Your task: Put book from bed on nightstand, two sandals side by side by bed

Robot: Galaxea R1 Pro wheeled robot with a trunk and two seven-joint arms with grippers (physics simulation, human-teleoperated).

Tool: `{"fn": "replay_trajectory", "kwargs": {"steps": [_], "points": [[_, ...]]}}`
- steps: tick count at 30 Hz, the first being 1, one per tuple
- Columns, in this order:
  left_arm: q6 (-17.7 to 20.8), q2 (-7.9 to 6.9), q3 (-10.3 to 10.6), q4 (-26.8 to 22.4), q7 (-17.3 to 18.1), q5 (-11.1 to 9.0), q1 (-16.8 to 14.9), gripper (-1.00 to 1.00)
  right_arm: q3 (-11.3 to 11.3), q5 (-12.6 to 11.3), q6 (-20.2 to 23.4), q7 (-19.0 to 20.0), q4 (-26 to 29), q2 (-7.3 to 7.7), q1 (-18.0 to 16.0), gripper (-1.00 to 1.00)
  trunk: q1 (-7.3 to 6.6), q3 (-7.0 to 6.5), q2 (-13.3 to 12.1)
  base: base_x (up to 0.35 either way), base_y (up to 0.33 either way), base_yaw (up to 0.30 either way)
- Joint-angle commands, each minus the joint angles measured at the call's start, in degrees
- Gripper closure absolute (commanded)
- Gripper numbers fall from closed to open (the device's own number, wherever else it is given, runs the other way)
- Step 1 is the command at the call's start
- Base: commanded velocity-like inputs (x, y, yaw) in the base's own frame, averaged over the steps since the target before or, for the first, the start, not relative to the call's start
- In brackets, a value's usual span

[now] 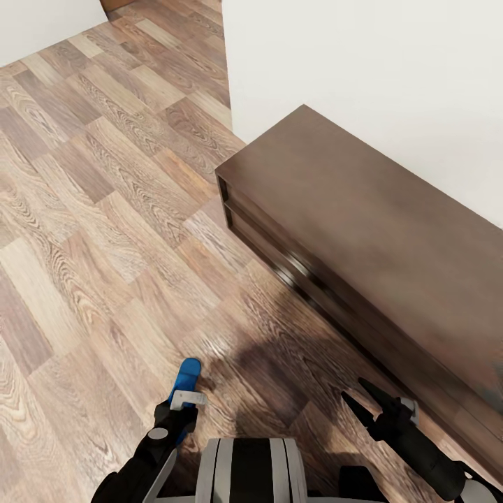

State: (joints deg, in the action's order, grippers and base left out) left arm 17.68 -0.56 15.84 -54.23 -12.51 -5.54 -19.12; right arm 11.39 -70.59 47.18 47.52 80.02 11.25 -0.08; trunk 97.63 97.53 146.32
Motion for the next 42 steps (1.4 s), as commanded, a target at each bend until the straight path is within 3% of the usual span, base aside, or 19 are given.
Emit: {"fn": "replay_trajectory", "kwargs": {"steps": [1, 42], "points": [[0.25, -0.06, 0.25, -0.08, -0.50, -0.53, -0.01, 1.00, 0.03, -0.15, 0.29, 0.02, -0.01, 0.00, -0.01, -1.00, -0.03, -0.20, 0.00, 0.000, 0.000, 0.000], [0.42, 0.38, 0.25, -0.17, -0.42, -0.70, -0.02, 1.00, 0.03, -0.15, 0.29, 0.02, -0.04, 0.00, -0.01, -1.00, -1.09, -9.29, -0.55, 0.000, 0.000, 0.000]]}}
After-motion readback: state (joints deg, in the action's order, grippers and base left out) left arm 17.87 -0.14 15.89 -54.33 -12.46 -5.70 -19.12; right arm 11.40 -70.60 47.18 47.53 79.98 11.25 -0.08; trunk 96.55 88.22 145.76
